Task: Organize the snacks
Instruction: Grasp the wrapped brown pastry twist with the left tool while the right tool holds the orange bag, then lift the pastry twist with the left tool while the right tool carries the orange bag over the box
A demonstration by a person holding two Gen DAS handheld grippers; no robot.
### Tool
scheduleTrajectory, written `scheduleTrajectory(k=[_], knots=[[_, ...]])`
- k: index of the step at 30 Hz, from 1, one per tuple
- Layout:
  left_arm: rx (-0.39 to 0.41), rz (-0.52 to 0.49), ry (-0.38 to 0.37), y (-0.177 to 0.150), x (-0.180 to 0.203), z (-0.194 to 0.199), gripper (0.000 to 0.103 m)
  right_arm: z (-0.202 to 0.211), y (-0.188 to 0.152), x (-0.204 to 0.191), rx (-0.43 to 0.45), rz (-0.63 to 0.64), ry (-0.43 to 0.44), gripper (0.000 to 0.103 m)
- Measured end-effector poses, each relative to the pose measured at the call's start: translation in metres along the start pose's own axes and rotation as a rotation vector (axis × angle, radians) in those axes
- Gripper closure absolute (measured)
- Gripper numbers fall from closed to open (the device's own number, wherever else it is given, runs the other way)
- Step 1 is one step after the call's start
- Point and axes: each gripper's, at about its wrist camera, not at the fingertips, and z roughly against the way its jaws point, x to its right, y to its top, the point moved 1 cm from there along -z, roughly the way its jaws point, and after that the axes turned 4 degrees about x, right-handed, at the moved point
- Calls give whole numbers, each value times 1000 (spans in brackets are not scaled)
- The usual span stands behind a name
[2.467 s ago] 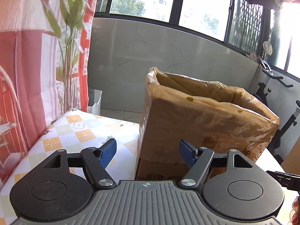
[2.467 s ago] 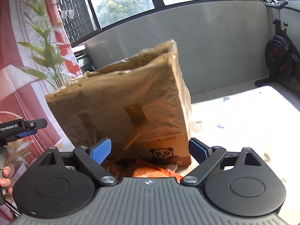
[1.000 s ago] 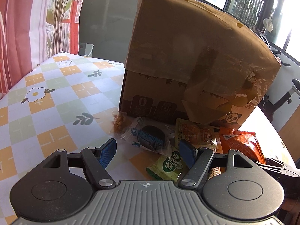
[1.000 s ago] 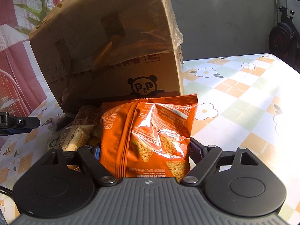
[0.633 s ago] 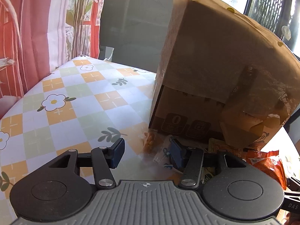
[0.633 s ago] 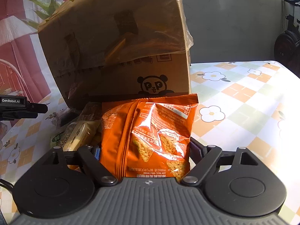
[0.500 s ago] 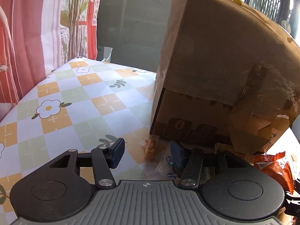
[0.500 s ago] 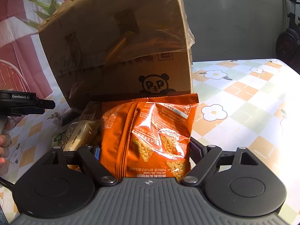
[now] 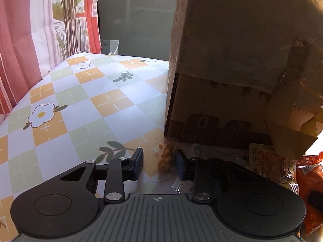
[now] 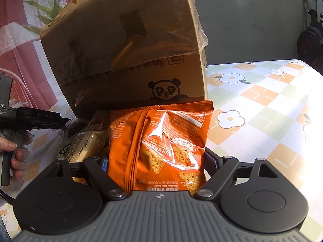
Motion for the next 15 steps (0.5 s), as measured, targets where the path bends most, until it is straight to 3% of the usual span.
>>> scheduleTrajectory(k=[1, 15], knots=[[-5, 9, -8, 0, -1, 1, 83, 0, 0, 0, 0, 0, 0, 19], [4, -14, -54, -48, 6, 56, 83, -1, 0, -1, 0, -2, 0, 19]])
